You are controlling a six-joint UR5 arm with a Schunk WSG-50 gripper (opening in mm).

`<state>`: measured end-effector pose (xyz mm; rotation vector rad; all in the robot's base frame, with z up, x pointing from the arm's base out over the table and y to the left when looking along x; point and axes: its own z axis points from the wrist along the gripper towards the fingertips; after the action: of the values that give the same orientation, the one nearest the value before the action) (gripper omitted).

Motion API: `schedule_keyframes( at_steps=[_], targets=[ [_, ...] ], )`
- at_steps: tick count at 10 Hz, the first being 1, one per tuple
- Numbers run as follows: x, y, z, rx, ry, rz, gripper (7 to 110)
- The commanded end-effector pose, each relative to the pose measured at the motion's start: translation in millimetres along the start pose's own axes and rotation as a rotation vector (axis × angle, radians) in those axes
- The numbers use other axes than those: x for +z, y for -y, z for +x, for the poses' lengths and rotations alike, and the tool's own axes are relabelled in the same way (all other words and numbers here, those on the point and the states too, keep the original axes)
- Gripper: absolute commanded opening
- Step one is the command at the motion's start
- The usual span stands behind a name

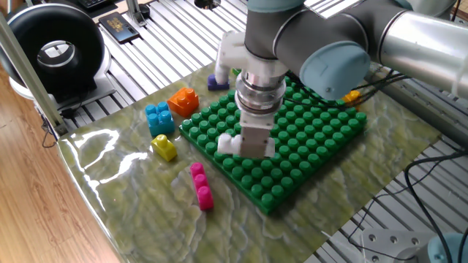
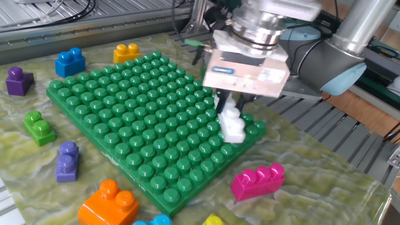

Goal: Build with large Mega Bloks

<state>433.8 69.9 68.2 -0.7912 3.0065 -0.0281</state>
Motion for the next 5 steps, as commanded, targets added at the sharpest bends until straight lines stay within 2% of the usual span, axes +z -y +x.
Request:
schedule_keyframes(
  at_steps=[1,2,4,5],
  targets=[
    [16.3,1,1.5,0.424,-0.027,-0.043,7],
    [18.5,0,5.1,0.456,-0.039,-0.045,7],
    [14.0,-24,3.6,0.526,-0.062,-0.087,7],
    [14.1,-24,3.6,0.524,-0.068,-0.081,7]
  ],
)
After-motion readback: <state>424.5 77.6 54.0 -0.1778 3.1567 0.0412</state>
